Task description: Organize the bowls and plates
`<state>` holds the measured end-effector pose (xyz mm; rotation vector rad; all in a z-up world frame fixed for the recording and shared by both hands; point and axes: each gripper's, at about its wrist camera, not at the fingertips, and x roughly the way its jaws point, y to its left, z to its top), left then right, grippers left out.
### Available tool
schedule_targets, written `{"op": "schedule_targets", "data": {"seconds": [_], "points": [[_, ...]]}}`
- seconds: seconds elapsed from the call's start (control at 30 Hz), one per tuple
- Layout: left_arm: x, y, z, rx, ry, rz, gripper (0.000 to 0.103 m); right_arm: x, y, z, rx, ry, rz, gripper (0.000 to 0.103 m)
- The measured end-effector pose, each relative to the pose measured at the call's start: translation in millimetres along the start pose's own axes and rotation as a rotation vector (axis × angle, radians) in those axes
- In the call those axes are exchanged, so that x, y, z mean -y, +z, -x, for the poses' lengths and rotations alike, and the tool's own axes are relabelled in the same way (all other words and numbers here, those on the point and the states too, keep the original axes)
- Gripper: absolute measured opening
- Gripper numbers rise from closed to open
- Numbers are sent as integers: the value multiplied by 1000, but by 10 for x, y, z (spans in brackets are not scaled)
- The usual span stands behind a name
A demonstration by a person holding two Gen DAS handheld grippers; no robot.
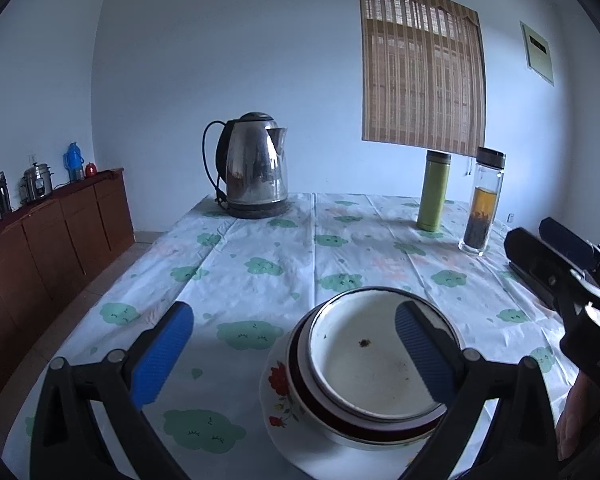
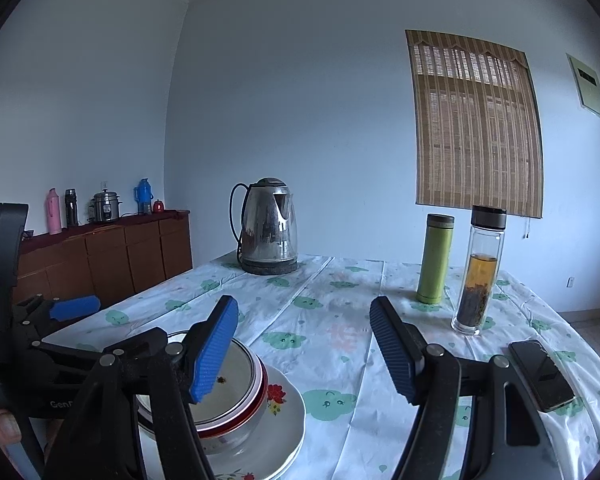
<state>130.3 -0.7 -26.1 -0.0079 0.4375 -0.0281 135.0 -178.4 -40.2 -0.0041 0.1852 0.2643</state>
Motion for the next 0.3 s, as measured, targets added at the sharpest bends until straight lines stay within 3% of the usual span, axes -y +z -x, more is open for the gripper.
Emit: {"op": "schedule_targets", "data": {"seconds": [0.3], "points": [[3,13,19,5,-3,-3,103,15,-13,-14,-4,-2,-3,70]]}}
